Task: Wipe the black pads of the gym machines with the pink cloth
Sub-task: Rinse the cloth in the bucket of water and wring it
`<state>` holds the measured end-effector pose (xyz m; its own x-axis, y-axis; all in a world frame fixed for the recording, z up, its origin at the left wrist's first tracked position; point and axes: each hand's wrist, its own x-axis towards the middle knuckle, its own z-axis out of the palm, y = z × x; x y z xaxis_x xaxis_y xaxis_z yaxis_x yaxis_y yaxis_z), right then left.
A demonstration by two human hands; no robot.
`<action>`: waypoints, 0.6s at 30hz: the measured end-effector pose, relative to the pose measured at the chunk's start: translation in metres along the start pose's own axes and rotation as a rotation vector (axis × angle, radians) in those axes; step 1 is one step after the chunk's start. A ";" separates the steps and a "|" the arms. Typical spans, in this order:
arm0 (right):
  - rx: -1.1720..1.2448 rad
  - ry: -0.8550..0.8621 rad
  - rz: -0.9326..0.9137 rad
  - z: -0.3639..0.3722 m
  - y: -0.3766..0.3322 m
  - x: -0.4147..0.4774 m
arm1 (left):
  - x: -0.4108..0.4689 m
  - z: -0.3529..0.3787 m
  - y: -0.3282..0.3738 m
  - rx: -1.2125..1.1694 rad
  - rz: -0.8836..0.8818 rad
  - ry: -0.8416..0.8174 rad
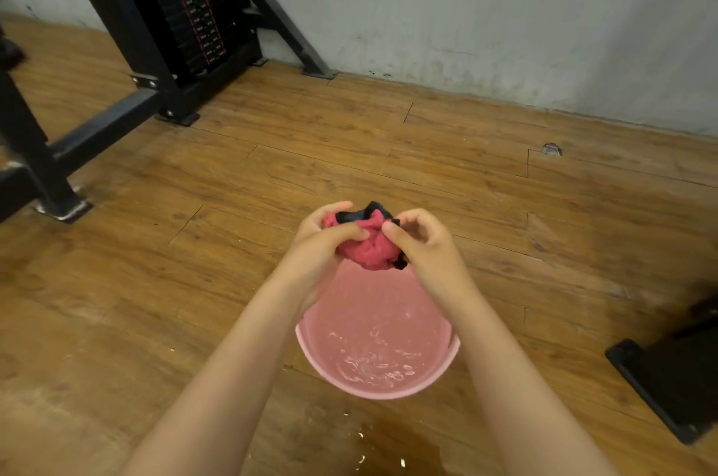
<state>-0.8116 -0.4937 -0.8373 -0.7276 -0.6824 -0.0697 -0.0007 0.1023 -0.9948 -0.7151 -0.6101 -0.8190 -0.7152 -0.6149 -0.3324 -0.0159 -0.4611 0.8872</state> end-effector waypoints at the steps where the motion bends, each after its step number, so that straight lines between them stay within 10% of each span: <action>1: -0.011 -0.019 -0.032 -0.001 -0.004 0.000 | -0.001 0.001 0.001 0.056 0.003 -0.015; 8: -0.010 0.143 -0.218 -0.025 -0.048 0.012 | -0.011 0.004 0.034 0.322 0.147 -0.196; 18: 0.241 0.098 -0.037 -0.018 -0.069 0.014 | -0.003 0.047 0.091 0.267 0.311 -0.025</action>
<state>-0.8337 -0.4971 -0.7683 -0.7934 -0.6075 -0.0371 0.1266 -0.1051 -0.9864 -0.7471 -0.6207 -0.7220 -0.7309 -0.6818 -0.0306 0.0252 -0.0718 0.9971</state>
